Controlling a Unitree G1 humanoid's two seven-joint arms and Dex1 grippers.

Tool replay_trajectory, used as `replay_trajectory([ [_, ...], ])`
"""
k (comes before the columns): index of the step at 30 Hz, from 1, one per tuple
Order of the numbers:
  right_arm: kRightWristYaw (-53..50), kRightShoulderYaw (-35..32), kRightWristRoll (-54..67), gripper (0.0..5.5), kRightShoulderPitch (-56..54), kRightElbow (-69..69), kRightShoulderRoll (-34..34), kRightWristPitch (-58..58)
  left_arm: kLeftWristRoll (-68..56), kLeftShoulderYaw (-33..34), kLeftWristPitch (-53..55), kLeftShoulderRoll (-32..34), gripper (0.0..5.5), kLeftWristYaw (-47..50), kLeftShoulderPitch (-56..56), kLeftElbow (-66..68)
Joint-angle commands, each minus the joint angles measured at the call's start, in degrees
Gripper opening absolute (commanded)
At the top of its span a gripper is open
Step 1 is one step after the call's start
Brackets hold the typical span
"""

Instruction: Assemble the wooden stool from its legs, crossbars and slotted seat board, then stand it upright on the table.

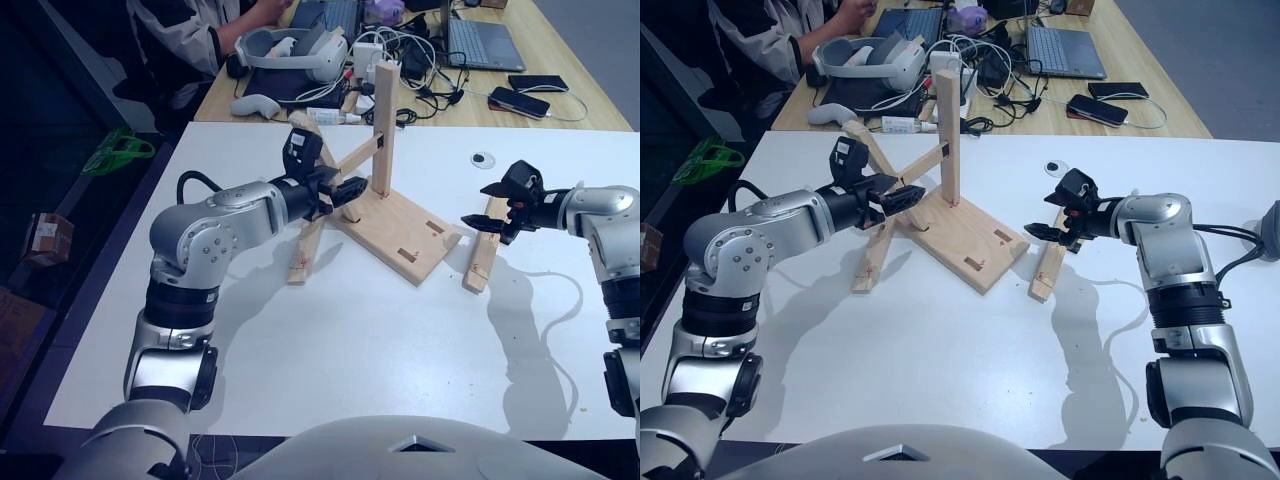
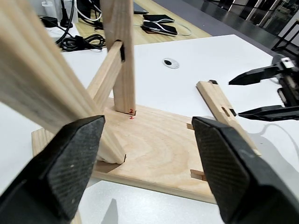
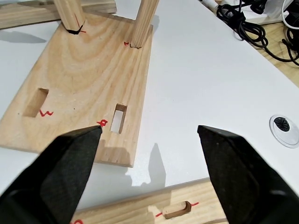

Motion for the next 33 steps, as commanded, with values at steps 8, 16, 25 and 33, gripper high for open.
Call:
replay_trajectory([
  [8,0.3,0.4,2.0,3.83,1.7,-6.3,-0.5,4.0,14.4,-0.1,-11.4,-9.2,3.45,-5.5,-12.5,20.8],
  [16,-3.0,-4.7,5.1,3.83,6.8,-12.7,-2.1,10.5,20.3,0.5,-15.3,-10.0,3.45,-10.7,-13.7,26.8],
  [25,-27.4,-18.2,7.1,3.83,13.4,-24.0,6.9,28.5,24.2,3.1,-19.5,-9.5,3.45,-15.5,-15.9,30.7],
  [33,-53.5,-30.4,3.5,3.83,6.5,-7.1,16.8,23.9,24.5,2.4,-18.3,-11.1,3.45,-17.5,-13.8,22.9],
])
